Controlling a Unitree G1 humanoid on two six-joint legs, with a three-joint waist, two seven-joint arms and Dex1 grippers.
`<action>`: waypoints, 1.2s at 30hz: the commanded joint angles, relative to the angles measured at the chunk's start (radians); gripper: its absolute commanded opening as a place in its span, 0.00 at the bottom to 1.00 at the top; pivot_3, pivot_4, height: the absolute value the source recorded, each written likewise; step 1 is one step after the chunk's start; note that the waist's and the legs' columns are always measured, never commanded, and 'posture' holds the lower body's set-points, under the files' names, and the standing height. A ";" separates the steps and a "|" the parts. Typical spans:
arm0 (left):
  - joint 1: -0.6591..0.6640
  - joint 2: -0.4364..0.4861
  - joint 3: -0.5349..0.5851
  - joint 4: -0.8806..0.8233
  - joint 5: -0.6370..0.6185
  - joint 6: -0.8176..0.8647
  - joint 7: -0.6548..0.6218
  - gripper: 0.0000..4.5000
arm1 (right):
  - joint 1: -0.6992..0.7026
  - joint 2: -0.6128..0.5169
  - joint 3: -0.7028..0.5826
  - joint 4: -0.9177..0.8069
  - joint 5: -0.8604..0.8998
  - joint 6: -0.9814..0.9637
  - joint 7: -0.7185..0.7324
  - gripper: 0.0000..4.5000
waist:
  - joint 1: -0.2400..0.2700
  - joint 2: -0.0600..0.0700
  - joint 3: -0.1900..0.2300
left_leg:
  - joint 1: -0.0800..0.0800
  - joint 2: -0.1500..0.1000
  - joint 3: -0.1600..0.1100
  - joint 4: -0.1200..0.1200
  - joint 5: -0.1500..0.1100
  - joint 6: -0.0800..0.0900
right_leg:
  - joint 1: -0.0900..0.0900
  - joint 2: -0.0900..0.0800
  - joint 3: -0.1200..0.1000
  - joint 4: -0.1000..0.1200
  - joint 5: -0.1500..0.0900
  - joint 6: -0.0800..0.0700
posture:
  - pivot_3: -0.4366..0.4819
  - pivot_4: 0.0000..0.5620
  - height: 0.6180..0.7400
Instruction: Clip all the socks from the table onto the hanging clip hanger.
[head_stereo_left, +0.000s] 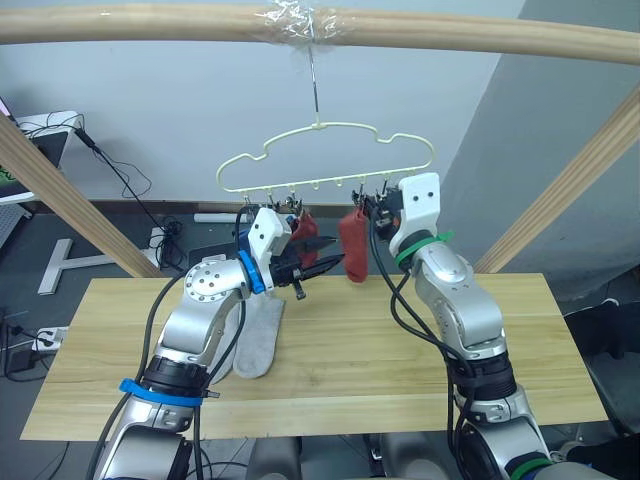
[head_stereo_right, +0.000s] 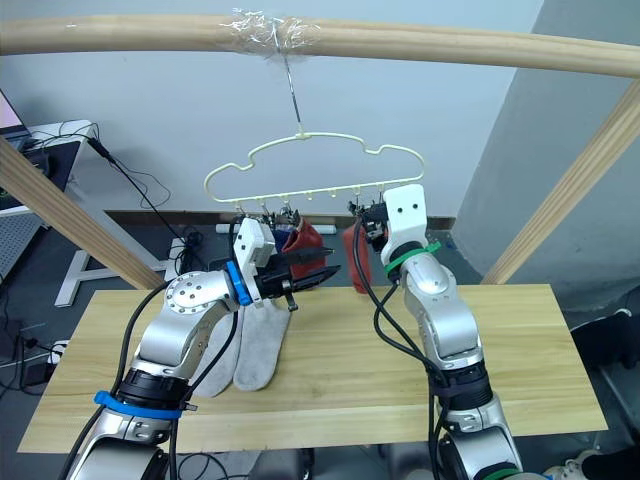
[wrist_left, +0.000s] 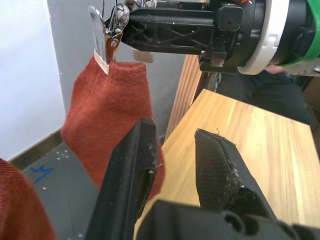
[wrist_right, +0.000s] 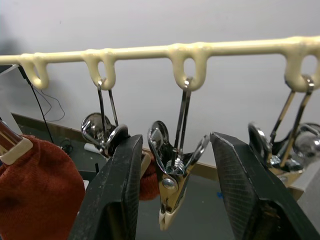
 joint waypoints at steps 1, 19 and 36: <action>-0.021 0.003 0.041 -0.077 -0.059 0.026 -0.005 0.35 | -0.033 0.016 0.003 -0.014 0.010 -0.017 0.010 0.49 | 0.000 0.000 0.000 | 0.000 0.000 0.000 0.000 0.000 0.000 | 0.000 0.000 0.000 0.000 0.000 0.000 | 0.47 0.34 0.67; -0.020 0.000 0.034 -0.090 -0.048 0.035 0.008 0.35 | -0.064 0.041 0.002 0.011 0.010 -0.027 0.026 0.49 | 0.001 0.000 0.000 | 0.000 0.000 0.000 0.000 0.000 0.000 | 0.000 0.000 0.000 0.000 0.000 0.000 | 0.48 0.33 0.67; -0.010 -0.006 0.039 -0.096 -0.056 0.022 0.009 0.35 | -0.069 0.051 -0.012 0.015 0.019 -0.037 0.027 0.00 | 0.001 0.000 0.000 | 0.000 0.000 0.000 0.000 0.000 0.000 | 0.000 0.000 0.000 0.000 0.000 0.000 | 0.48 0.33 0.67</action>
